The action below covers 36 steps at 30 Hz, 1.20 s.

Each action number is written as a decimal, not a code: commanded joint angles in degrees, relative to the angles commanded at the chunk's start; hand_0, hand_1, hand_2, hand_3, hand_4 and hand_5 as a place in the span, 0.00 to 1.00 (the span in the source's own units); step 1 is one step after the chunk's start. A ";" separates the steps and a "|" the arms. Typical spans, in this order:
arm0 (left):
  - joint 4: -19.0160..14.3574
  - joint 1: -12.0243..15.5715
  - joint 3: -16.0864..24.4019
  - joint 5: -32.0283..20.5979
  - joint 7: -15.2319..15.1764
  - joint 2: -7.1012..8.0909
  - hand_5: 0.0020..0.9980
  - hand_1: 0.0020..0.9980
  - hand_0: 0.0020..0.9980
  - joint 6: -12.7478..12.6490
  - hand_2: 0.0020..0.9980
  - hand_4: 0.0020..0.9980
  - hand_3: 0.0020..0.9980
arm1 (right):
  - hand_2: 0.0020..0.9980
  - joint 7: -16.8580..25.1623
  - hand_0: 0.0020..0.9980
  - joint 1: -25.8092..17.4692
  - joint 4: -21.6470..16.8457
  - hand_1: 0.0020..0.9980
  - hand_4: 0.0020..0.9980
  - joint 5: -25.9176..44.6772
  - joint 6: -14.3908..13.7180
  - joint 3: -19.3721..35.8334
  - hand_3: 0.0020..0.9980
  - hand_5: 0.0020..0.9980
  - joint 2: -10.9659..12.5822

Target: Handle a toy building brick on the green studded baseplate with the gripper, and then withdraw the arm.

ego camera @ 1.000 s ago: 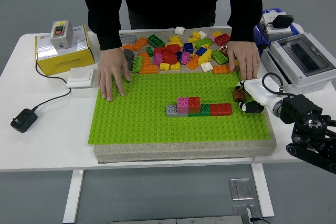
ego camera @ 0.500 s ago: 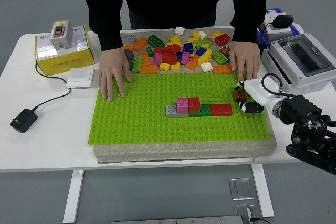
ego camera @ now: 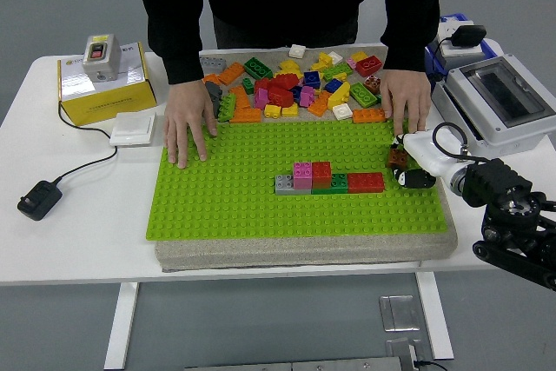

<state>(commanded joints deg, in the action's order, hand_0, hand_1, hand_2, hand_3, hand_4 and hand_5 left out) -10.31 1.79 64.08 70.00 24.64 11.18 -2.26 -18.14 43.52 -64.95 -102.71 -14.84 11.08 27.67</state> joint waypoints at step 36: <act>0.00 0.00 -0.13 0.27 0.01 -0.01 0.65 0.67 0.69 -0.06 0.60 0.08 0.66 | 0.46 -1.51 0.12 0.68 -14.79 0.17 0.46 -4.09 -0.40 -0.19 0.61 0.35 1.80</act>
<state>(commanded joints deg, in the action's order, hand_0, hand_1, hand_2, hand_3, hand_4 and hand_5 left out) -10.31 1.79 63.95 70.27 24.64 11.17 -2.33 -19.65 44.20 -79.74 -106.80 -15.24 10.88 29.48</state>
